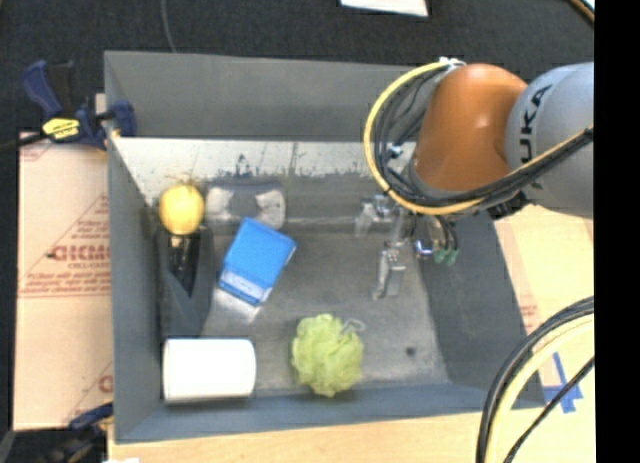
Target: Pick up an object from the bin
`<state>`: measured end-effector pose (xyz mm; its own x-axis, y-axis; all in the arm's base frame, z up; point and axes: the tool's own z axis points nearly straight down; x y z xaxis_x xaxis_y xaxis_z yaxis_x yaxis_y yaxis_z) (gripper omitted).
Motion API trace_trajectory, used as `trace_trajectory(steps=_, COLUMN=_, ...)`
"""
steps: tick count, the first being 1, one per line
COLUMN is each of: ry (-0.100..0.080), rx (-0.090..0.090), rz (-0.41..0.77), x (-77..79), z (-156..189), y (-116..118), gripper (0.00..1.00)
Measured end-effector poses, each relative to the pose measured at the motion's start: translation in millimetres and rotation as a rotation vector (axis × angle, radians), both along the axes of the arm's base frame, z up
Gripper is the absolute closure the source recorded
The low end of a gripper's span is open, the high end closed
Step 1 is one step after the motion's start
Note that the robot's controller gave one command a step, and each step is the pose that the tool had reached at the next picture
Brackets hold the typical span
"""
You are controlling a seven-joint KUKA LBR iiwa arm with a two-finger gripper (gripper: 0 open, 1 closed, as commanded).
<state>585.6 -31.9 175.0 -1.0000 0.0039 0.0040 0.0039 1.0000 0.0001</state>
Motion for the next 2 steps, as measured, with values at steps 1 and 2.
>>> trace_trajectory(steps=1, ry=-0.008, rx=-0.001, rz=0.001, x=1.4, z=5, y=0, gripper=0.0)
trace_trajectory(steps=2, ry=-0.011, rx=0.001, rz=-0.018, x=-40.8, z=-105, y=58, gripper=0.0)
